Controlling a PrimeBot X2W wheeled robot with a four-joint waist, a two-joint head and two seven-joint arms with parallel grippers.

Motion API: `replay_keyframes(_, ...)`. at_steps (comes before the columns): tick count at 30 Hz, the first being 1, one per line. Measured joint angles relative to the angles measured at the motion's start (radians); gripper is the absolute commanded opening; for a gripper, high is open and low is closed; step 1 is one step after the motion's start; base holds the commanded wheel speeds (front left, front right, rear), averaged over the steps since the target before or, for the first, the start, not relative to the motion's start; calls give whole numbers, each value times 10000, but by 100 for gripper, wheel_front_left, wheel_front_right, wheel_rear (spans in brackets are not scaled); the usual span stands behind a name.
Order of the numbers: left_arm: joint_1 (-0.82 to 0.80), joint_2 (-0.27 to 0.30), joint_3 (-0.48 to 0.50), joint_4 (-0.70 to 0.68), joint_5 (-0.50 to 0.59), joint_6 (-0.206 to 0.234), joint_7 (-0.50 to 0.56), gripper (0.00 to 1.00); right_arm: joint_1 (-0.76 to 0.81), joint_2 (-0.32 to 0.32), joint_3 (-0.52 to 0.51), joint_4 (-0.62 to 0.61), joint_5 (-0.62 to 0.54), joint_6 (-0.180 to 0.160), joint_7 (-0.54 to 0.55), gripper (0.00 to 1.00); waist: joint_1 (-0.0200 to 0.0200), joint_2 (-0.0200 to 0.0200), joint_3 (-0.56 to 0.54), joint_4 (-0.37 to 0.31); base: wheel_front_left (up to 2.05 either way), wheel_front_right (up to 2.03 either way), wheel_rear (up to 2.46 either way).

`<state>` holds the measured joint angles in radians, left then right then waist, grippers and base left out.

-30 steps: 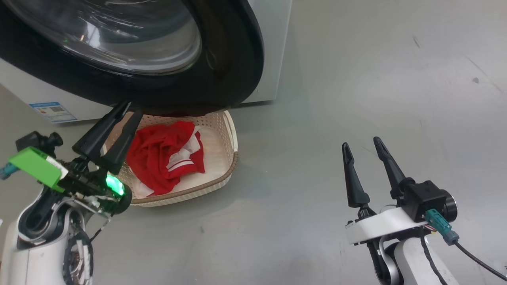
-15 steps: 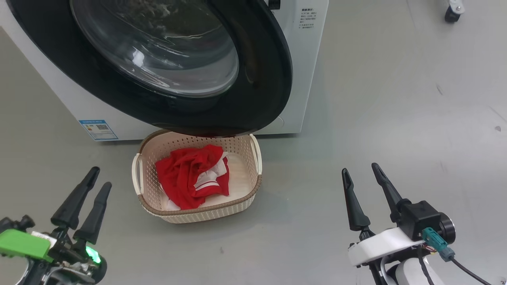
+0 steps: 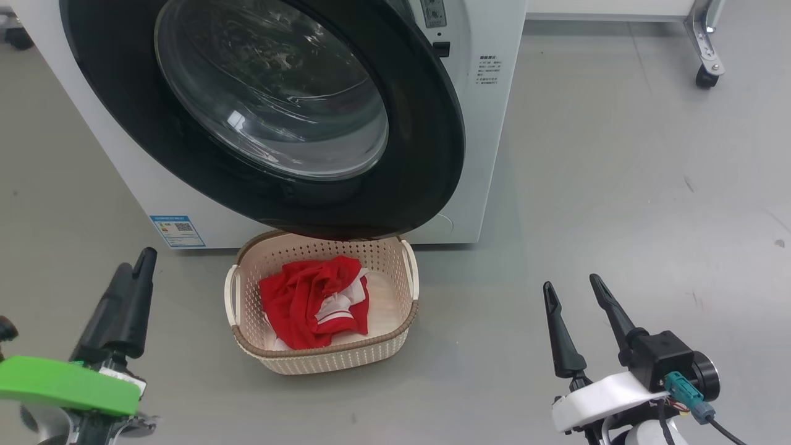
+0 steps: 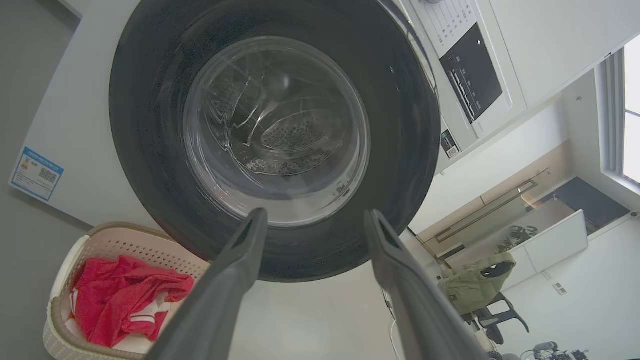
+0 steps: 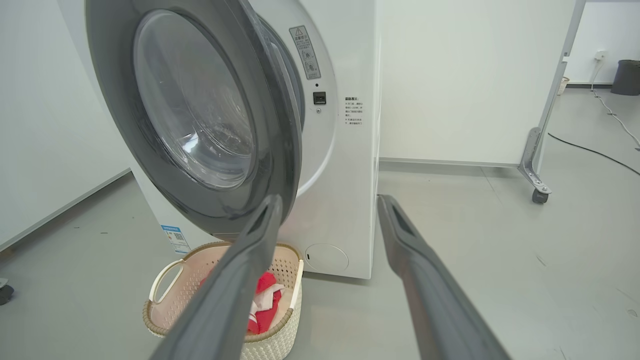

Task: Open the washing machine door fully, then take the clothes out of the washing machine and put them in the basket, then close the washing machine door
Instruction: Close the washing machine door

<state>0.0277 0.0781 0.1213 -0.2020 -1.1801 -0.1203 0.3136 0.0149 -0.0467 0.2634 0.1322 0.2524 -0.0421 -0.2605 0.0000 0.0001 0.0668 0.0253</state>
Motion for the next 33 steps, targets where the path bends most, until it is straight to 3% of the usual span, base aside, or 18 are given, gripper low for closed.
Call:
replay_keyframes(8, 686, 1037, -1072, -481, 4063, -8, -2075, 100, 258, -29, -140, -75, -88, 6, 0, 100, 0, 0, -388, 83, 0, 0, 0)
replay_keyframes(15, 1648, 1172, -1438, 100, 6683, 86, -3103, 100, 561, -31, -236, -84, -130, 12, 0, 100, 0, 0, -645, 88, 0, 0, 0)
replay_keyframes(23, 2102, 907, -2052, 637, 8042, 920, -3793, 100, 949, -21, -334, -42, -130, -38, 0, 100, 0, 0, -724, 38, 0, 0, 0)
replay_keyframes(33, 2230, 575, -2497, 1047, 8663, 1438, -4424, 100, 1185, -13, -391, 69, -130, -61, 0, 100, 0, 0, -760, -26, 0, 0, 0)
